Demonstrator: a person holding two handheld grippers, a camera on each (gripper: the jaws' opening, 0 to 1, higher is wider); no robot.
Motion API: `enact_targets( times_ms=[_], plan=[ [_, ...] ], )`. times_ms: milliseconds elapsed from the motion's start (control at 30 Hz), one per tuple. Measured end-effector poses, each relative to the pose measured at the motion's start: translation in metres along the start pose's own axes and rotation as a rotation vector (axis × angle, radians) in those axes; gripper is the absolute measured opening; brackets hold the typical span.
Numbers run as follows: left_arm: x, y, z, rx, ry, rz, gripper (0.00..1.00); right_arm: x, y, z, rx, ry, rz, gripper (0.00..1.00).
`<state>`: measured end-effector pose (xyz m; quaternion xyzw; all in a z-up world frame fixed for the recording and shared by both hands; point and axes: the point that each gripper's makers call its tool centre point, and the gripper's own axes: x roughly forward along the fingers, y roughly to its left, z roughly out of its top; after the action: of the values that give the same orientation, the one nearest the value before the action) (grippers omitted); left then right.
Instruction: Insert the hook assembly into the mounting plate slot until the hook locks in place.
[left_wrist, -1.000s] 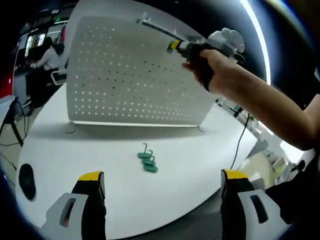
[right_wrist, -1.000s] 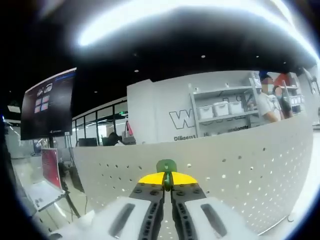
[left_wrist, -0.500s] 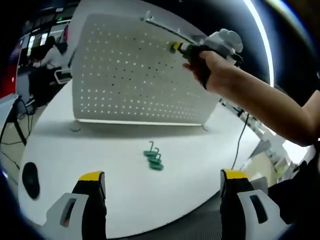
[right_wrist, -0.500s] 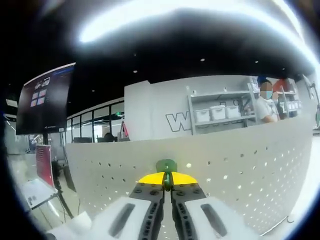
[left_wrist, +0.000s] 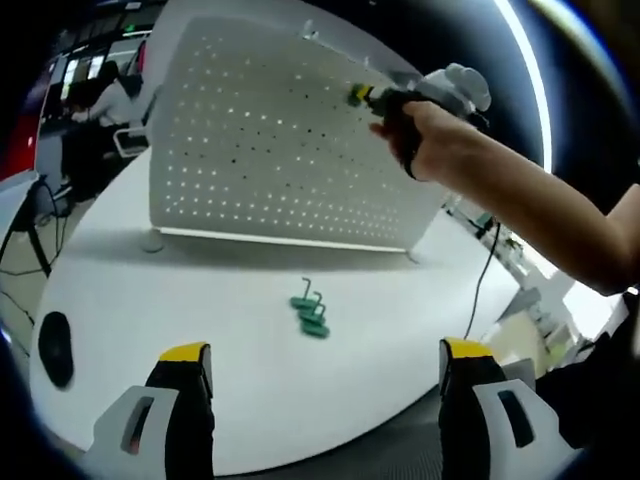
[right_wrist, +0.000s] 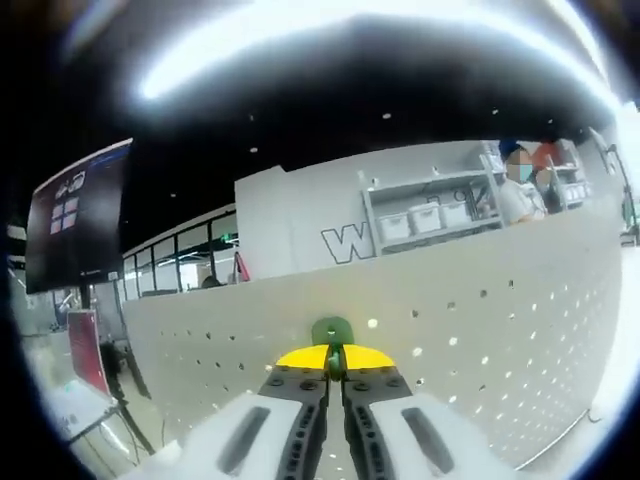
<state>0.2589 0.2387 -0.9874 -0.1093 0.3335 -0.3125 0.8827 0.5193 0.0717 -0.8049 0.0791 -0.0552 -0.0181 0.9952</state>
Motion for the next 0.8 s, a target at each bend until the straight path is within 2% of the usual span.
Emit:
enact_targets(
  times_ms=[167, 267, 367, 433, 567, 600, 633, 733, 800],
  plan=[
    [0.002, -0.003, -0.001, 0.005, 0.01, -0.008, 0.95, 0.001, 0.001, -0.001, -0.022, 0.021, -0.021, 0.0],
    [0.003, -0.004, 0.002, -0.006, -0.006, -0.021, 0.94, 0.001, 0.0, -0.002, 0.0, 0.025, -0.03, 0.0],
    [0.002, -0.003, 0.002, -0.001, -0.008, -0.018, 0.95, 0.0, 0.001, -0.002, -0.029, 0.036, -0.031, 0.01],
    [0.002, -0.002, 0.001, 0.007, -0.001, -0.016, 0.95, -0.001, 0.002, -0.003, 0.014, 0.048, -0.016, 0.04],
    [0.001, -0.001, 0.001, 0.002, -0.003, -0.019, 0.95, 0.0, 0.003, -0.003, 0.027, 0.052, -0.006, 0.07],
    [0.001, -0.001, 0.002, -0.005, -0.007, -0.021, 0.95, -0.001, 0.004, -0.001, 0.096, 0.044, -0.001, 0.08],
    [0.0, -0.002, 0.003, -0.008, -0.012, -0.021, 0.95, -0.001, 0.004, 0.001, 0.147, 0.036, -0.002, 0.09],
    [0.0, -0.001, 0.005, 0.001, -0.012, -0.017, 0.94, -0.002, 0.004, 0.012, 0.126, 0.015, 0.005, 0.15],
    [-0.001, -0.001, 0.006, 0.006, -0.012, -0.017, 0.94, -0.003, 0.005, 0.026, 0.163, -0.027, 0.024, 0.17]
  ],
)
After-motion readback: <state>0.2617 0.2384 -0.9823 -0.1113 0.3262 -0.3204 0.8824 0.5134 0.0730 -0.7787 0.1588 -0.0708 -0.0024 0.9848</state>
